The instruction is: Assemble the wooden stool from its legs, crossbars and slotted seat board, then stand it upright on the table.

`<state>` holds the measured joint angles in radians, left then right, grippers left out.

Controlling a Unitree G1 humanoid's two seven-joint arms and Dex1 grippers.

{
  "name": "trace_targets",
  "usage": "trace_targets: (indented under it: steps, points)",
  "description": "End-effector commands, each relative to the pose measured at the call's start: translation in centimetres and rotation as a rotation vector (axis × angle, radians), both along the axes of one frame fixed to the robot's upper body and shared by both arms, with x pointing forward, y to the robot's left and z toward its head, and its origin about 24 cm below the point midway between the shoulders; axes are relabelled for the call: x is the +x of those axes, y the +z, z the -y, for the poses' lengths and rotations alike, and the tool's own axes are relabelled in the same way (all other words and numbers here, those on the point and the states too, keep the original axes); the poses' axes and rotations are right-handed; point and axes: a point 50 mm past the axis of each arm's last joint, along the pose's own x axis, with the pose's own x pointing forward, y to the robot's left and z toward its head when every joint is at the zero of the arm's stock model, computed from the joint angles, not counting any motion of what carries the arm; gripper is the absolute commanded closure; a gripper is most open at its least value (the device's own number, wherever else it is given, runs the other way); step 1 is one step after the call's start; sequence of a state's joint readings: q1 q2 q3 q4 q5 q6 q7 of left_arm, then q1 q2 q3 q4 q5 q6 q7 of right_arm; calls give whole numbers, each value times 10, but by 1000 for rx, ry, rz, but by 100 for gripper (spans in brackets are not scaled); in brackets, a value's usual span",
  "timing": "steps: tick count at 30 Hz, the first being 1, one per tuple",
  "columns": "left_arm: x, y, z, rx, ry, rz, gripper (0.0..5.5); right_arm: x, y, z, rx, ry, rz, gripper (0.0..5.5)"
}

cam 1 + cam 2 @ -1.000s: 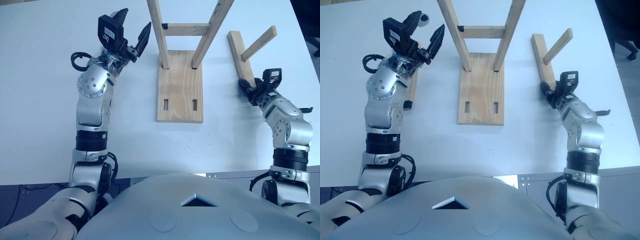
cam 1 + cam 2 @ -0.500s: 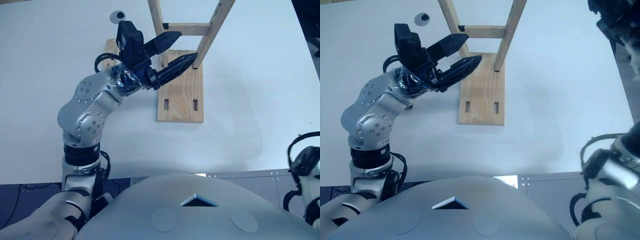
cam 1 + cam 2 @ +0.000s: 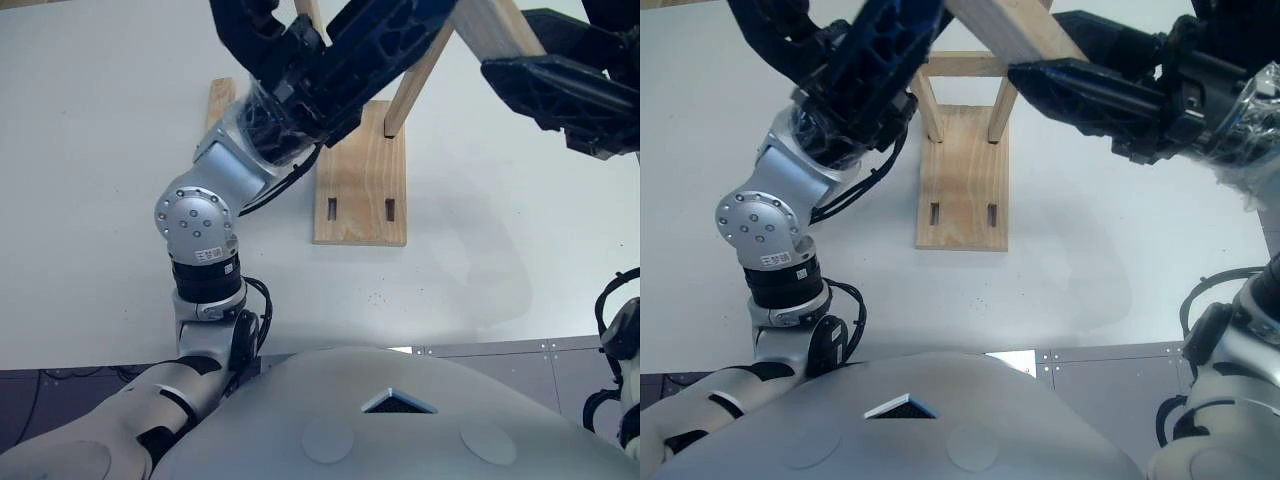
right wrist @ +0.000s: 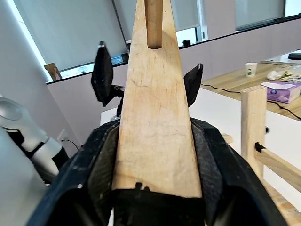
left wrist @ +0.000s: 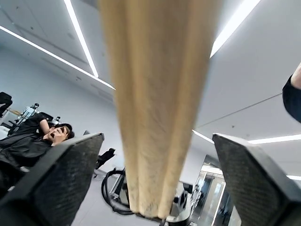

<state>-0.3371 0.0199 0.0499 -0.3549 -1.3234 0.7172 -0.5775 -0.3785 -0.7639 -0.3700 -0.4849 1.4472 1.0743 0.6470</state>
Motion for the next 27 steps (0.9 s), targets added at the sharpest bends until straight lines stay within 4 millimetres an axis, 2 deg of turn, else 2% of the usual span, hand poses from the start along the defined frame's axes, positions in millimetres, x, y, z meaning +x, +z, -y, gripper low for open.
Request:
trace_targets:
  steps: [1, 12, 20, 21, 27]
  points:
    - [0, 7, -1, -40, -8, 5, 177, -4, 3, -2, 2, 24, -15, 348]
    - [-1, 11, -1, -42, -4, 31, 331, -8, 0, -7, 9, 26, -33, 348]
    - [2, 16, -6, -44, 47, 55, 341, -7, -5, -8, 10, 0, -50, 348]
    - [4, 14, -7, -35, 67, 58, 341, -5, -6, -8, 8, -14, -56, 311]
    - [18, -4, -19, 71, 183, 75, 346, 1, -14, -2, -25, -63, -83, 212]
